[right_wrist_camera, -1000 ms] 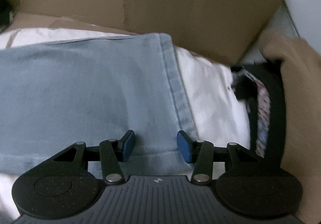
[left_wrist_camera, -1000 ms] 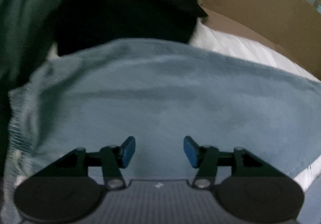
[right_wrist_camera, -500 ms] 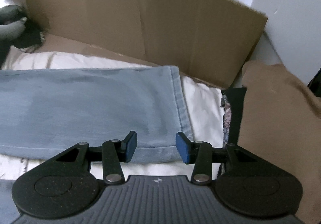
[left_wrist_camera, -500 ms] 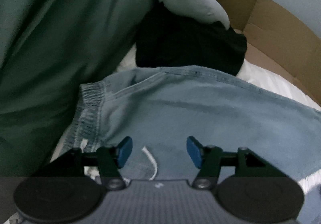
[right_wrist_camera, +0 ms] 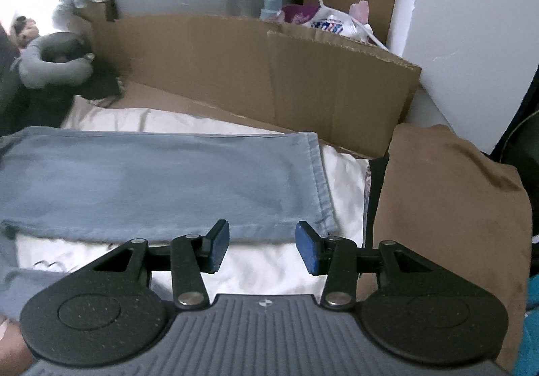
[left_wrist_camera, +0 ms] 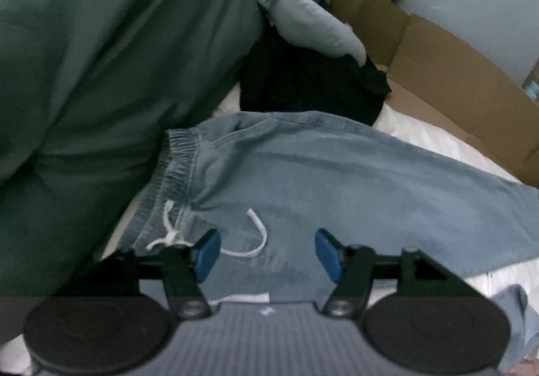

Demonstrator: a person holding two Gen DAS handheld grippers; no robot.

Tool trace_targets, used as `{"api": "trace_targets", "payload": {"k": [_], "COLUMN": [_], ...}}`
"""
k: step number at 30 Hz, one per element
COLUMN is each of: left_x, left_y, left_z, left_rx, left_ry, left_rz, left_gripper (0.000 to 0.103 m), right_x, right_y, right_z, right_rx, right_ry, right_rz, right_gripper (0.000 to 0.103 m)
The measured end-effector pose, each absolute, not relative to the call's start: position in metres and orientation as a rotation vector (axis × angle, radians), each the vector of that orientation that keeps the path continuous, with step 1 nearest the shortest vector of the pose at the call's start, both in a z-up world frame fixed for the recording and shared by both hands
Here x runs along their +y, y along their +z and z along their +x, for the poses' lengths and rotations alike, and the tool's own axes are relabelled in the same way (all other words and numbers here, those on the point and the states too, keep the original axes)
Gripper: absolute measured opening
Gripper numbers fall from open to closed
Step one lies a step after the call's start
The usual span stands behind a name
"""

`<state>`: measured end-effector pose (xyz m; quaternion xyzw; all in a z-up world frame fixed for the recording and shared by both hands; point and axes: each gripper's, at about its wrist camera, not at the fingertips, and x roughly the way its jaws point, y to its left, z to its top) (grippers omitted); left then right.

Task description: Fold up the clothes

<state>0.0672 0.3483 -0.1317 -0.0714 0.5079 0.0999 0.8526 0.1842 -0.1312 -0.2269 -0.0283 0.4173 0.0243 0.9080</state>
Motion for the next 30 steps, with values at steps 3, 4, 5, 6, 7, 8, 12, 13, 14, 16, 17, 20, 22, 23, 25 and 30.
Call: {"api": "trace_targets", "payload": {"k": [3,4,5,6,7,8,12,13,14,16,17,20,22,23,25,30], "left_x": [0.346,0.346,0.345,0.345,0.344,0.343,0.344,0.345,0.344,0.342,0.34,0.333,0.329,0.328,0.326,0.324], "left_y": [-0.111,-0.104,-0.097,-0.09,-0.083,-0.075,-0.056,-0.055,-0.055,-0.056,-0.058,-0.072,-0.086,-0.094,-0.115,-0.157], "left_z": [0.05,0.046,0.042,0.037,0.033,0.029,0.014,0.011,0.008,0.004,0.003,-0.004,-0.009,-0.011,-0.015,-0.028], "left_rx": [1.056,1.051,1.05,1.05,1.049,1.048,1.043,1.043,1.044,1.046,1.045,1.043,1.053,1.06,1.087,1.124], "left_ry": [0.224,0.233,0.232,0.229,0.226,0.213,0.223,0.224,0.222,0.216,0.214,0.204,0.196,0.196,0.201,0.235], "left_rz": [-0.135,-0.129,-0.118,-0.107,-0.096,-0.09,-0.118,-0.127,-0.13,-0.127,-0.118,-0.117,-0.123,-0.122,-0.125,-0.093], "left_gripper": [0.066,0.068,0.069,0.072,0.074,0.079,0.083,0.083,0.083,0.083,0.083,0.084,0.084,0.084,0.084,0.081], "right_x": [-0.131,-0.13,-0.129,-0.128,-0.126,-0.124,-0.111,-0.108,-0.105,-0.099,-0.097,-0.087,-0.077,-0.072,-0.062,-0.046], "right_y": [-0.216,-0.213,-0.21,-0.208,-0.205,-0.202,-0.2,-0.201,-0.203,-0.206,-0.208,-0.22,-0.232,-0.241,-0.259,-0.311], "right_z": [0.162,0.154,0.144,0.135,0.126,0.117,0.079,0.07,0.062,0.047,0.042,0.034,0.035,0.037,0.044,0.065], "right_rx": [0.867,0.867,0.867,0.865,0.862,0.86,0.838,0.832,0.836,0.843,0.841,0.852,0.864,0.878,0.893,0.962], "right_ry": [0.068,0.072,0.073,0.074,0.075,0.077,0.071,0.068,0.055,0.039,0.037,0.039,0.041,0.044,0.053,0.064], "right_rz": [-0.042,-0.035,-0.033,-0.04,-0.047,-0.054,-0.061,-0.065,-0.058,-0.03,-0.016,-0.007,-0.013,-0.012,-0.02,0.018], "right_gripper": [0.051,0.051,0.051,0.051,0.051,0.051,0.051,0.051,0.051,0.051,0.051,0.051,0.051,0.051,0.051,0.051]}}
